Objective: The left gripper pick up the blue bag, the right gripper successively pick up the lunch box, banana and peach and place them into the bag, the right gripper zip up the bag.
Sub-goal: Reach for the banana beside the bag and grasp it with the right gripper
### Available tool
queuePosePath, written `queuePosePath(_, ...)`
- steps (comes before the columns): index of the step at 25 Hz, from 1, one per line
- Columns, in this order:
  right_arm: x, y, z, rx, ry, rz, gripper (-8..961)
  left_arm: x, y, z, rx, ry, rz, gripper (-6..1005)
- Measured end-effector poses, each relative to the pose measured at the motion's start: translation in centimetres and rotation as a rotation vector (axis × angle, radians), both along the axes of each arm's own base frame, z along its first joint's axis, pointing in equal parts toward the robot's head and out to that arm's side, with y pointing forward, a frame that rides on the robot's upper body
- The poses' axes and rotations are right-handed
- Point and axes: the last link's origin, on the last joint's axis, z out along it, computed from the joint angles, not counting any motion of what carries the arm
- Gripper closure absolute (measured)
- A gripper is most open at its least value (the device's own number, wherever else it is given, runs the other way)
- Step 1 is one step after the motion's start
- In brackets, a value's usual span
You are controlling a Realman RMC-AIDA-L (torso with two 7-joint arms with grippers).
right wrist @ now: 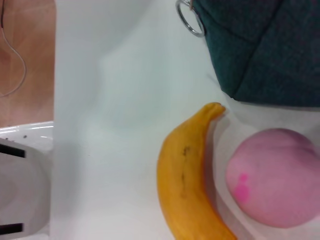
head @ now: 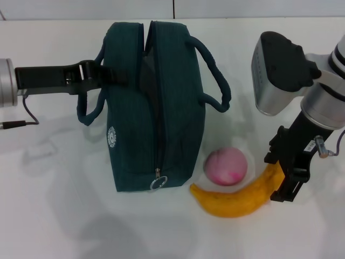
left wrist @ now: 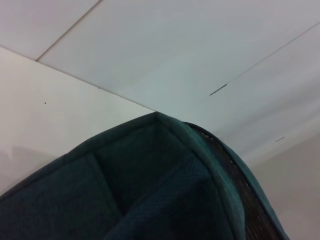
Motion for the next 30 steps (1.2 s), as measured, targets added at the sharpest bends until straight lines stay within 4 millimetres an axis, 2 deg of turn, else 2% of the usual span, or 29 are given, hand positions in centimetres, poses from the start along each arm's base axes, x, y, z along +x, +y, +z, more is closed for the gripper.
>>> queuePosePath(11, 0.3, 0.3, -1.0, 0.002, -0.022, 0.042, 116, 0.2, 0.1, -0.1, 0.001, -0.001, -0.007, 970)
queuePosePath(16, 0.9, 0.1, -1.7, -0.018, -0.052, 0.055, 117, 0.4, 0.1, 0.0, 0.01, -0.018, -0.011, 970)
queuePosePath(30, 1.0, -0.8, -2.4, -0.065, -0.102, 0.1, 120, 0.4, 0.2, 0.2, 0.013, -0.021, -0.011, 969)
